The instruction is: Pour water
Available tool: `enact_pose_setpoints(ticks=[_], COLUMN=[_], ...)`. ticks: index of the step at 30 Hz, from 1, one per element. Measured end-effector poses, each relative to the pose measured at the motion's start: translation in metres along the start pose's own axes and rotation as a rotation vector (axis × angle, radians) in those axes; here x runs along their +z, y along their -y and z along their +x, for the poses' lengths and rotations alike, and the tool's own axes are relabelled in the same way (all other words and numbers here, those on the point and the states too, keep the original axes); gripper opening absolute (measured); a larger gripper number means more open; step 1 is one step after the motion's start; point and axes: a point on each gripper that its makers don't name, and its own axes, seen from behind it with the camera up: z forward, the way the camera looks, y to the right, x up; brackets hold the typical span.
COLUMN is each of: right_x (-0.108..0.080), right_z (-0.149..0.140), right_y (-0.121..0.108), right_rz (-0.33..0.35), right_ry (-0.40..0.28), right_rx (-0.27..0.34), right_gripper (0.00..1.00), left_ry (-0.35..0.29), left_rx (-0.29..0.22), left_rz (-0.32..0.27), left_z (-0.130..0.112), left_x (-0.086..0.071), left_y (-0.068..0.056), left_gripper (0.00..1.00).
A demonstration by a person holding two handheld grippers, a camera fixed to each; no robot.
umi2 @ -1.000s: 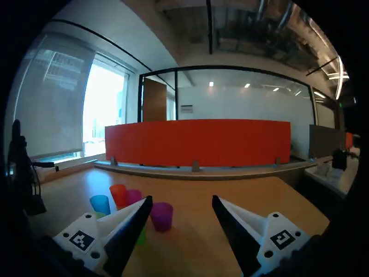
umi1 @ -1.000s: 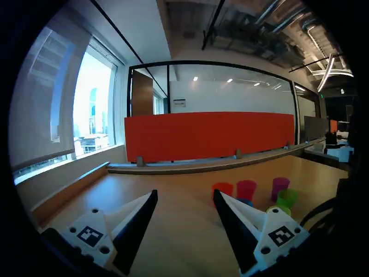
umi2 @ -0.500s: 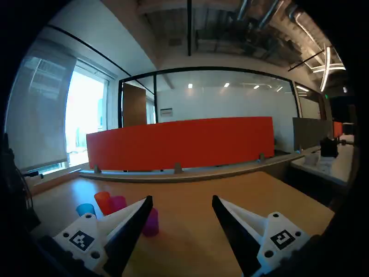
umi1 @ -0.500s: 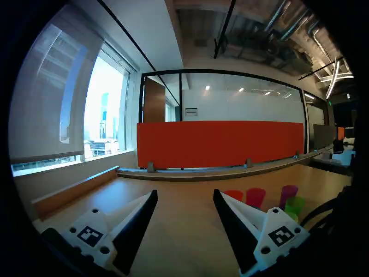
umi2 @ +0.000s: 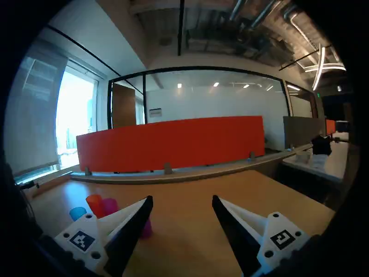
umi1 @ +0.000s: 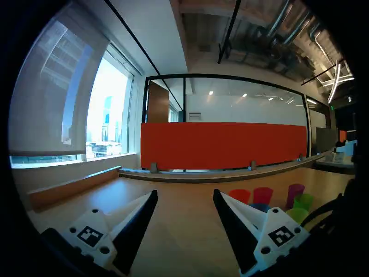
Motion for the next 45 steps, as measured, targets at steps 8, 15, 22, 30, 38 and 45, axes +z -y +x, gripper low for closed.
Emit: enact_pose_setpoints(ticks=[8,15,22,30,38,45], right_x=[-0.002,-0.004,-0.002,-0.003,-0.006,-0.006], right_z=[-0.002,-0.002,-0.002,-0.001,0.001,0.002], right_y=[0.000,0.003,0.003,0.002,-0.002,-0.002], right_rz=[-0.017,-0.016,-0.016,-0.019,-0.024,-0.023], right_ry=[0.005,0.006,0.008,0.010,0.003,0.002], right_rx=[-0.016,-0.015,-0.016,-0.008,-0.006,-0.005], right_gripper=[1.00,0.99,1.00,0.99,0.99,0.99], left_ry=[0.006,0.021,0.029,0.031,0.050,0.063], left_rx=[-0.016,-0.005,-0.003,-0.001,0.012,0.013], left_rz=[-0.014,-0.019,-0.017,-0.018,-0.022,-0.020], left_z=[-0.015,-0.026,-0.031,-0.037,-0.043,-0.047], left_x=[0.006,0.010,0.012,0.014,0.015,0.016], left_y=[0.003,0.003,0.004,0.003,0.001,0.001], left_gripper=[0.89,0.89,0.89,0.89,0.89,0.89])
